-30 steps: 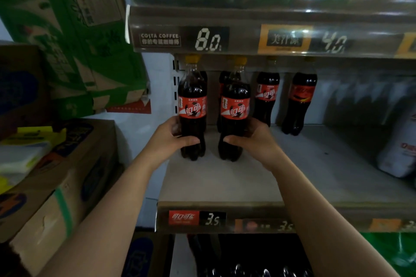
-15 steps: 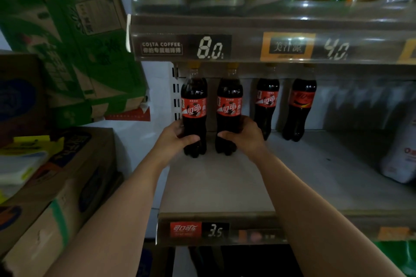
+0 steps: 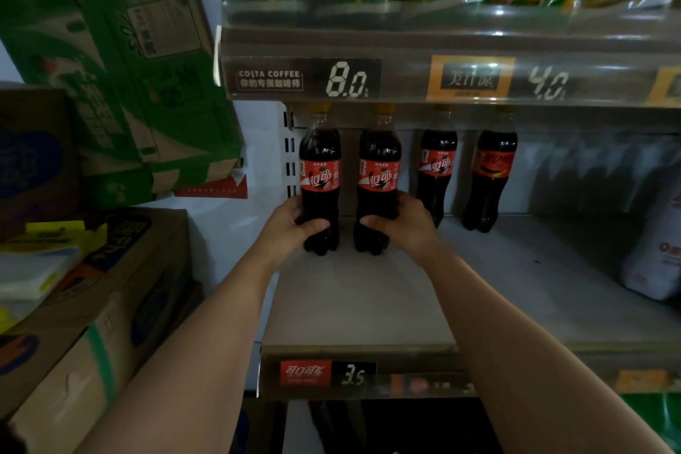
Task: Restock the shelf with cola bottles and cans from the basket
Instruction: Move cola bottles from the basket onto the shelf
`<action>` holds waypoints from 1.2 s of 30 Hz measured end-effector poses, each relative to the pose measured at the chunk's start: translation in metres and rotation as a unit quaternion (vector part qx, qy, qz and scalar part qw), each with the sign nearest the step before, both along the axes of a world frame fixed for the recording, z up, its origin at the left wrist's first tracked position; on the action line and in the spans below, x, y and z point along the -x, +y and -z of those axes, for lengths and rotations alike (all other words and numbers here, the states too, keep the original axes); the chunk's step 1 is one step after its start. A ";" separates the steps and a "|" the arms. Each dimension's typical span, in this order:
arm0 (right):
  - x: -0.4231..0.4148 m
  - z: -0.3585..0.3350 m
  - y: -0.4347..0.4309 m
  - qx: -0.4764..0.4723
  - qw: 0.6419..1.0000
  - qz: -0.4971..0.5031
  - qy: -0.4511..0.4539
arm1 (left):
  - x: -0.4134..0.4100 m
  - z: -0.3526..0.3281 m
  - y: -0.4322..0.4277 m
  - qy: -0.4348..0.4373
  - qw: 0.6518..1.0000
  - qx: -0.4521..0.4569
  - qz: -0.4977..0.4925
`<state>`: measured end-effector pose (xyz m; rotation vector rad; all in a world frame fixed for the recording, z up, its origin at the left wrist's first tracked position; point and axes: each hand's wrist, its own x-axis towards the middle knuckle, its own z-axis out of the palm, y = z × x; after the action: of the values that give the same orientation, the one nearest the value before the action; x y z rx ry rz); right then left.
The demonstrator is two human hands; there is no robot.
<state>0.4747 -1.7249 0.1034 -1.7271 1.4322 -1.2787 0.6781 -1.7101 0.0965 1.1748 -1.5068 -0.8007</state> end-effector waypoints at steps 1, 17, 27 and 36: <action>0.002 0.000 -0.001 -0.001 1.000 -0.003 0.002 | 0.000 0.000 -0.001 0.001 1.000 -0.001 0.000; 0.014 0.010 -0.014 0.011 1.000 0.002 -0.019 | 0.002 0.004 -0.005 0.007 1.000 -0.004 -0.004; 0.012 0.012 -0.009 0.024 0.999 -0.002 -0.034 | 0.006 0.003 0.000 -0.010 1.000 -0.002 -0.006; 0.009 0.008 -0.006 0.009 0.999 -0.003 -0.047 | 0.006 0.002 0.007 -0.046 0.999 -0.010 -0.023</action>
<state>0.4660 -1.7306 0.0950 -1.6601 1.3650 -1.3551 0.6721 -1.7027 0.0945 1.2717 -1.5439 -0.7413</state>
